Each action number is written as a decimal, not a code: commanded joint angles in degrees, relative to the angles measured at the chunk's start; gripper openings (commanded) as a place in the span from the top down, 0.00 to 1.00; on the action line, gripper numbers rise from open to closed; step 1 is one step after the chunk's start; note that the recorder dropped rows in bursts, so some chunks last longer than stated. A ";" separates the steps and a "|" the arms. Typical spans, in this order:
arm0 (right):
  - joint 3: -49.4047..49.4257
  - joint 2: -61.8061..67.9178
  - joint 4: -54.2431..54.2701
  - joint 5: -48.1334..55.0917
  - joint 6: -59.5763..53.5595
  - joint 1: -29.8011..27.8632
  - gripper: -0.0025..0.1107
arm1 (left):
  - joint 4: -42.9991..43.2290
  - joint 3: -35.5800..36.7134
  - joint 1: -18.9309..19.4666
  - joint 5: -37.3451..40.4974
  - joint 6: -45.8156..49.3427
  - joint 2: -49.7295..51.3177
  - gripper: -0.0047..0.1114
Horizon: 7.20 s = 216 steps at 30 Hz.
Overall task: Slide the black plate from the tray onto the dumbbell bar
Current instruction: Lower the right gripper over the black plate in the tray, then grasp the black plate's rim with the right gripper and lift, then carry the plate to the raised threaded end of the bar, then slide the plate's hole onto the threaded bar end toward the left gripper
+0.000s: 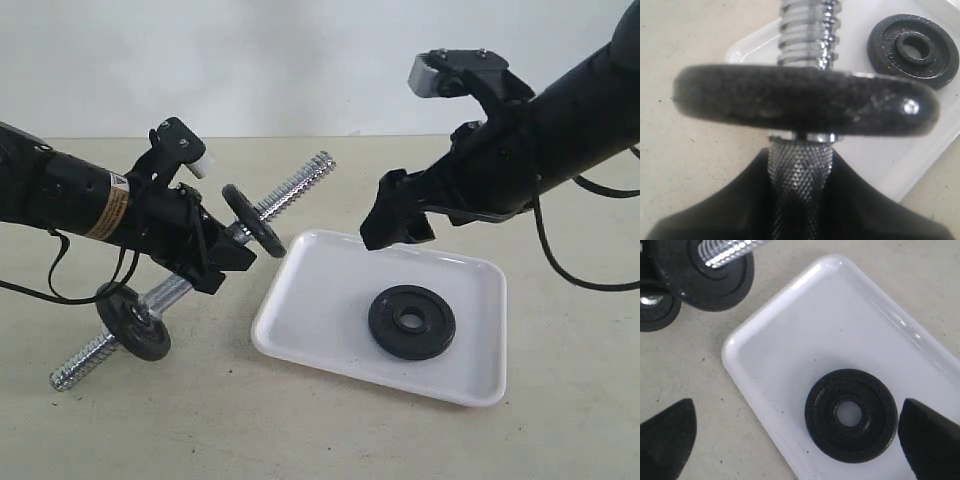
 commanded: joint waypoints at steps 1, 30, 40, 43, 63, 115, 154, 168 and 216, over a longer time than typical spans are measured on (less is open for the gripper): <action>-0.11 1.07 -6.88 -1.15 13.78 0.11 0.10 | -2.13 -1.50 0.11 -3.86 -1.50 -3.37 0.92; -3.80 20.54 -57.34 -3.45 56.10 16.87 0.10 | -2.13 -1.50 0.11 -4.47 -3.63 -3.37 0.92; -3.80 23.90 -56.32 -6.62 56.15 16.64 0.10 | -2.13 -1.50 0.11 -6.51 -3.63 -3.37 0.92; -3.80 24.70 -55.31 -6.73 56.15 16.64 0.10 | -2.13 -1.50 0.11 -6.62 -3.63 -3.37 0.92; -3.80 25.11 -49.03 -8.01 43.25 16.64 0.10 | -2.13 -1.50 0.11 -6.75 -3.63 -3.37 0.92; -3.80 34.25 -38.04 2.00 39.98 10.45 0.54 | -2.13 -1.50 0.11 -7.04 -4.63 -3.37 0.92; -20.29 9.13 -1.07 20.08 -4.99 -5.84 0.98 | -2.13 -1.50 5.92 -6.78 5.91 -3.37 0.92; -20.29 9.13 26.03 30.98 -19.51 -13.11 0.98 | -2.13 -1.50 6.94 -15.46 22.48 -3.37 0.92; -20.29 10.97 31.87 30.98 -11.66 -4.55 0.98 | -8.43 -1.50 6.55 -21.83 30.14 -6.40 0.92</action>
